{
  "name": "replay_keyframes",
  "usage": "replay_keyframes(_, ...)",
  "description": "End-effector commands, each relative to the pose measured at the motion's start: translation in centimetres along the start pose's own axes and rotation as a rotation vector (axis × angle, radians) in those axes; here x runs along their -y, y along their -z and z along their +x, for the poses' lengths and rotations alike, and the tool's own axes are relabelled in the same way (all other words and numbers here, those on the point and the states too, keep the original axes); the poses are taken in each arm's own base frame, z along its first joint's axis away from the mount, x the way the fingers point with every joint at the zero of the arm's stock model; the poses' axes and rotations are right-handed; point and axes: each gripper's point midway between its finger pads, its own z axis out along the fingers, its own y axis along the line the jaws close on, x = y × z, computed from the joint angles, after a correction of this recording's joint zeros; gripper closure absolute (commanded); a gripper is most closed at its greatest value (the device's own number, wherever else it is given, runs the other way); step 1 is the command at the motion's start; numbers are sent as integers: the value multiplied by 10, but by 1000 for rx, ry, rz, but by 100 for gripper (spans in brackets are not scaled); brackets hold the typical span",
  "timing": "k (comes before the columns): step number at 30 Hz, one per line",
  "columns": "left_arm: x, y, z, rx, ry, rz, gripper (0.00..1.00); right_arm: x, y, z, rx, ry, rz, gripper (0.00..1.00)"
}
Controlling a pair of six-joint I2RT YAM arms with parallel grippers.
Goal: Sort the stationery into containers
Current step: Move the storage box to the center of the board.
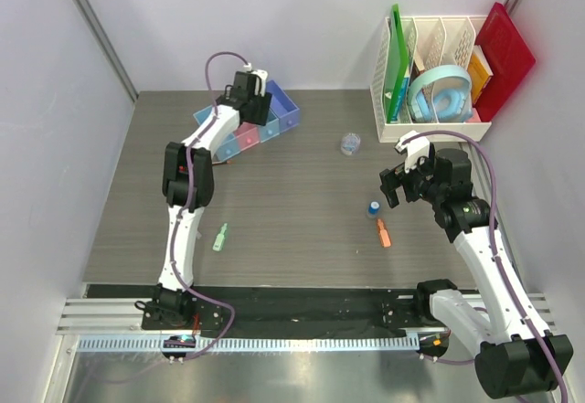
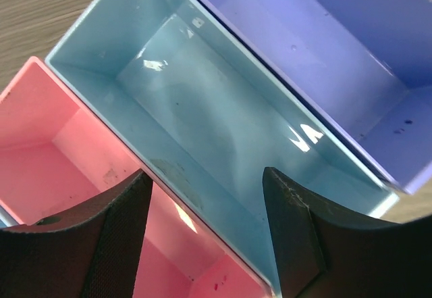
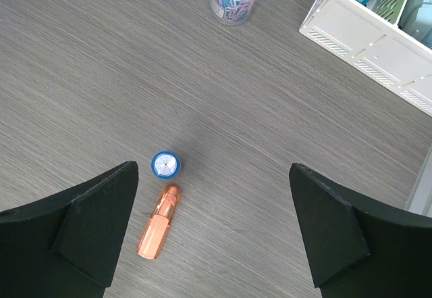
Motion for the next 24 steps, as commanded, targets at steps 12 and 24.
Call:
replay_keyframes(12, 104, 3, -8, 51, -317, 179, 30, 7, 2, -12, 46, 11, 33, 0)
replay_keyframes(24, 141, 19, 12, 17, -345, 216, 29, 5, 2, -11, 49, 16, 23, 0)
